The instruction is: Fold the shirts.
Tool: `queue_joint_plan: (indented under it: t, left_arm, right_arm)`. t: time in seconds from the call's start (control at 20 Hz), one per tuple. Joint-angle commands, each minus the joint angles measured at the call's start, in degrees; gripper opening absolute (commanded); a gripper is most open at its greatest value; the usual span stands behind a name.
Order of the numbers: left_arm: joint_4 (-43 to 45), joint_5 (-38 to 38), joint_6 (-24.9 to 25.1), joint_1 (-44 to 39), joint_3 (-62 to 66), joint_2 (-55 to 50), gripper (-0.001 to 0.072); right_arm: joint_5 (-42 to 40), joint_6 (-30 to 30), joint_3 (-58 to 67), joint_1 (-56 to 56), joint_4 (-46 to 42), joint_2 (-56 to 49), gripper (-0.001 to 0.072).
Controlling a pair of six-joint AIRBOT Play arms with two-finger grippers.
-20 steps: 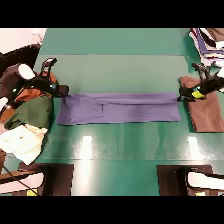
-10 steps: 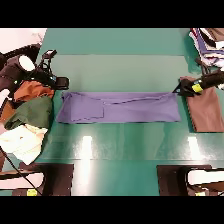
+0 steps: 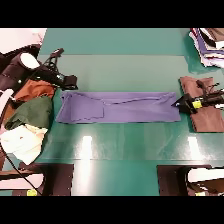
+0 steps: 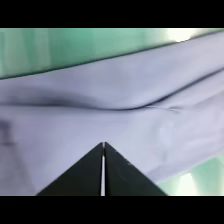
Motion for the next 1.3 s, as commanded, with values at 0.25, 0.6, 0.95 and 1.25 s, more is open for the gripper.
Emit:
queue_joint_plan:
  t: [0.25, 0.6, 0.95, 1.25]
  left_arm:
    - [-5.2, 10.1, -3.1, -15.5, 1.7, -9.8, 0.0023]
    - [-6.5, 8.8, -3.2, -25.0, 14.8, -22.8, 0.0023]
    - [-8.2, 8.9, -3.4, -26.7, 17.5, -26.3, 0.0022]
    - [-7.5, 10.6, -3.3, -26.0, 17.8, -26.1, 0.0022]
  right_arm:
    - [-3.2, -3.6, -0.8, 3.0, 3.6, 5.1, 0.0017]
    - [3.7, 2.4, 15.7, 9.7, 11.5, 15.5, 0.0017]
    - [3.6, 6.8, 29.5, 23.8, 15.5, 14.2, 0.0017]
    - [2.3, 7.2, 35.4, 33.7, 15.4, 10.7, 0.0017]
